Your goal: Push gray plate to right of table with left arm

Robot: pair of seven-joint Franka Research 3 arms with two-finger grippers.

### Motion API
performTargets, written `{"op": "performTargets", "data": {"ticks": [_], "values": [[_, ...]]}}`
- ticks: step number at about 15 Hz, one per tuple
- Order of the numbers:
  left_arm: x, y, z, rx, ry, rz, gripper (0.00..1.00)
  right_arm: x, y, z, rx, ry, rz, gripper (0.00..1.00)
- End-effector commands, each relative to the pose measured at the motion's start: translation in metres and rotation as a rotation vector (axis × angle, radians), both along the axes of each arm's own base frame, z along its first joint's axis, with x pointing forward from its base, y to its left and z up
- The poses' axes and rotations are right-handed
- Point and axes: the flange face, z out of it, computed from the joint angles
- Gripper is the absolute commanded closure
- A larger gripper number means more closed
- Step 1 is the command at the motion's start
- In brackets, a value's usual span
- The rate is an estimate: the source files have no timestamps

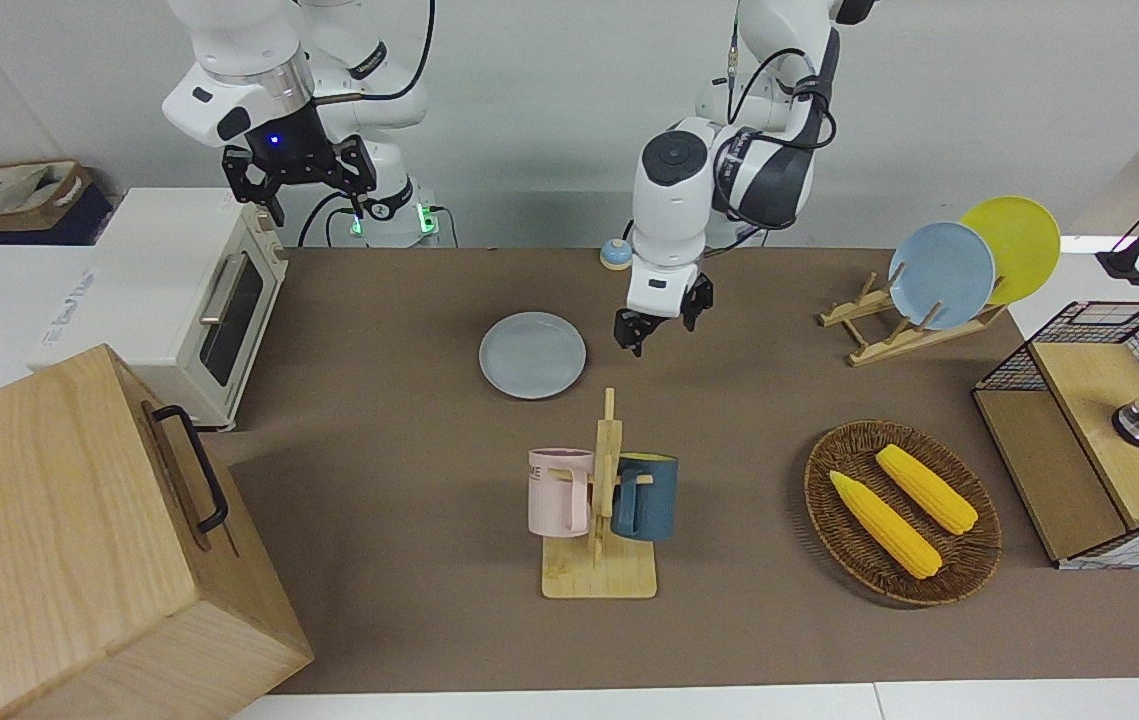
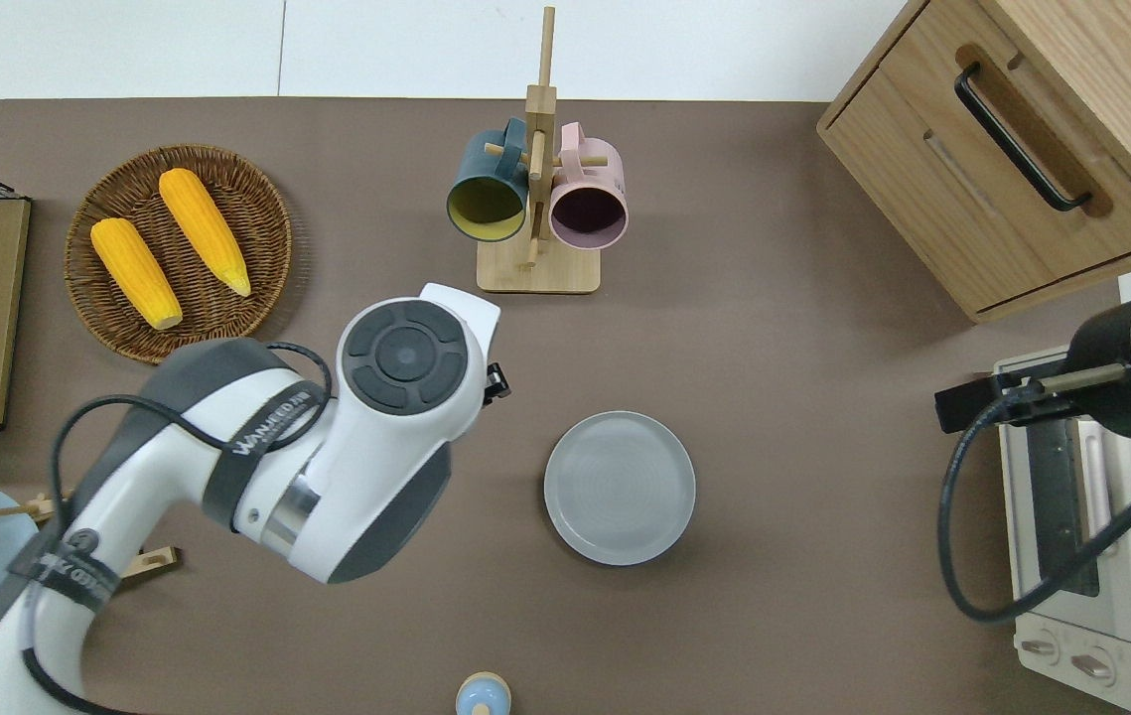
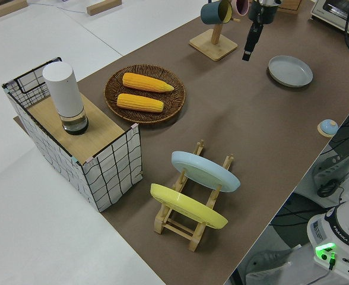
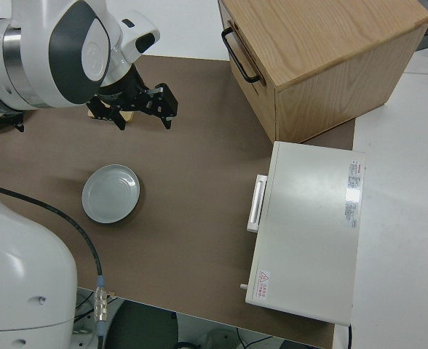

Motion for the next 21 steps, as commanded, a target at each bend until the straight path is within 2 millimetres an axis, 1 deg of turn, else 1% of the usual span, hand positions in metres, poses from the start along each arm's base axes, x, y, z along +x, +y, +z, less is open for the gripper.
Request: {"op": "performTargets", "data": {"ticks": [1, 2, 3, 4, 6, 7, 8, 11, 13, 14, 16, 17, 19, 21], "values": [[0.019, 0.056, 0.034, -0.044, 0.0, -0.078, 0.0, -0.003, -0.001, 0.004, 0.004, 0.005, -0.015, 0.017], [0.023, 0.072, 0.043, -0.067, 0.0, -0.082, 0.0, -0.003, -0.001, 0.004, 0.004, 0.005, -0.015, 0.017], [0.026, 0.084, 0.05, -0.079, 0.006, -0.079, 0.0, -0.003, -0.002, 0.004, 0.004, 0.005, -0.017, 0.017], [0.028, 0.096, 0.064, -0.08, 0.004, -0.067, 0.0, -0.003, -0.002, 0.004, 0.002, 0.004, -0.017, 0.017], [0.031, 0.11, 0.073, -0.083, -0.005, -0.05, 0.0, -0.003, -0.001, 0.004, 0.002, 0.004, -0.015, 0.017], [0.031, 0.117, 0.074, -0.082, -0.001, -0.05, 0.0, -0.003, -0.002, 0.004, 0.002, 0.004, -0.017, 0.017], [0.03, 0.119, 0.076, -0.081, 0.005, -0.062, 0.0, -0.003, -0.001, 0.004, 0.004, 0.005, -0.015, 0.017], [0.03, 0.123, 0.098, -0.085, 0.002, -0.076, 0.0, -0.003, -0.002, 0.004, 0.004, 0.005, -0.017, 0.017], [0.028, 0.124, 0.102, -0.086, 0.013, -0.079, 0.0, -0.003, -0.001, 0.004, 0.002, 0.004, -0.015, 0.017], [0.028, 0.123, 0.107, -0.094, 0.008, -0.078, 0.0, -0.003, -0.001, 0.004, 0.004, 0.005, -0.015, 0.017], [0.031, 0.136, 0.118, -0.102, -0.01, -0.06, 0.0, -0.003, -0.002, 0.004, 0.004, 0.005, -0.017, 0.017], [0.031, 0.139, 0.125, -0.096, -0.026, -0.057, 0.0, -0.003, -0.001, 0.004, 0.004, 0.005, -0.015, 0.017], [0.032, 0.14, 0.126, -0.085, -0.03, -0.056, 0.0, -0.003, -0.001, 0.004, 0.004, 0.005, -0.015, 0.017], [0.033, 0.135, 0.126, -0.088, -0.037, -0.069, 0.0, -0.003, -0.002, 0.004, 0.004, 0.005, -0.017, 0.017]]}}
